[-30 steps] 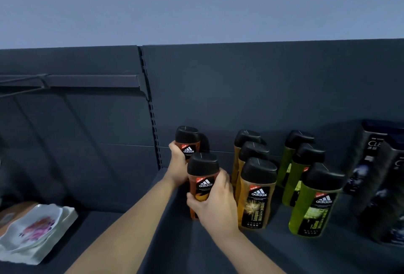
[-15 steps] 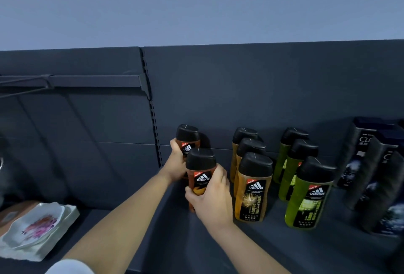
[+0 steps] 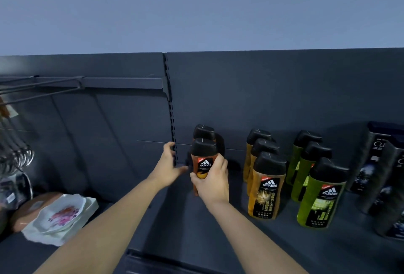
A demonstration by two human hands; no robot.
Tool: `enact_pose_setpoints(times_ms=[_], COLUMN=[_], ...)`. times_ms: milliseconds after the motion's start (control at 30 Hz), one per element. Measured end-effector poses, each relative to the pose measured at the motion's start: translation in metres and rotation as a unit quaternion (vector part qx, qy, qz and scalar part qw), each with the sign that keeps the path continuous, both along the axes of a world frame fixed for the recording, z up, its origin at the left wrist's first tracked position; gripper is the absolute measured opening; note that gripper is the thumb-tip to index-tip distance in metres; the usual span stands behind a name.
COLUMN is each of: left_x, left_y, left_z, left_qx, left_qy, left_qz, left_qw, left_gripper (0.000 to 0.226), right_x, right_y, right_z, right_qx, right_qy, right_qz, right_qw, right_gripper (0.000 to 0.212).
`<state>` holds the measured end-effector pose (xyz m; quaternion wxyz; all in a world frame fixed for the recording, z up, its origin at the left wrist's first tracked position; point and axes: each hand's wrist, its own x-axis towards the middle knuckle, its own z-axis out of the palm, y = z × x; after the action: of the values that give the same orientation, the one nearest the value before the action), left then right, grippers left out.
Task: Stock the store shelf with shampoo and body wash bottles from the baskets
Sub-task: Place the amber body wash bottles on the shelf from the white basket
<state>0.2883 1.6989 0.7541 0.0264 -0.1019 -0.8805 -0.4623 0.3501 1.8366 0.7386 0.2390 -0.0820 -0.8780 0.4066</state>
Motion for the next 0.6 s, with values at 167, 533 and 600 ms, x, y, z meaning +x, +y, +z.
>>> enact_pose_setpoints(times_ms=[167, 533, 600], left_x=[0.018, 0.075, 0.09], left_y=[-0.036, -0.085, -0.096], left_z=[-0.005, -0.004, 0.002], left_qx=[-0.038, -0.118, -0.209], left_qy=[0.022, 0.07, 0.106], left_qz=[0.041, 0.061, 0.102], left_qw=[0.998, 0.989, 0.967], left_gripper=[0.083, 0.085, 0.092], right_x=[-0.009, 0.023, 0.037], right_y=[-0.008, -0.021, -0.031], right_z=[0.004, 0.0, -0.002], right_qx=[-0.007, 0.004, 0.056], right_qy=[-0.009, -0.074, -0.059], right_qz=[-0.005, -0.054, -0.07], right_qw=[1.0, 0.996, 0.994], right_gripper=[0.078, 0.126, 0.122])
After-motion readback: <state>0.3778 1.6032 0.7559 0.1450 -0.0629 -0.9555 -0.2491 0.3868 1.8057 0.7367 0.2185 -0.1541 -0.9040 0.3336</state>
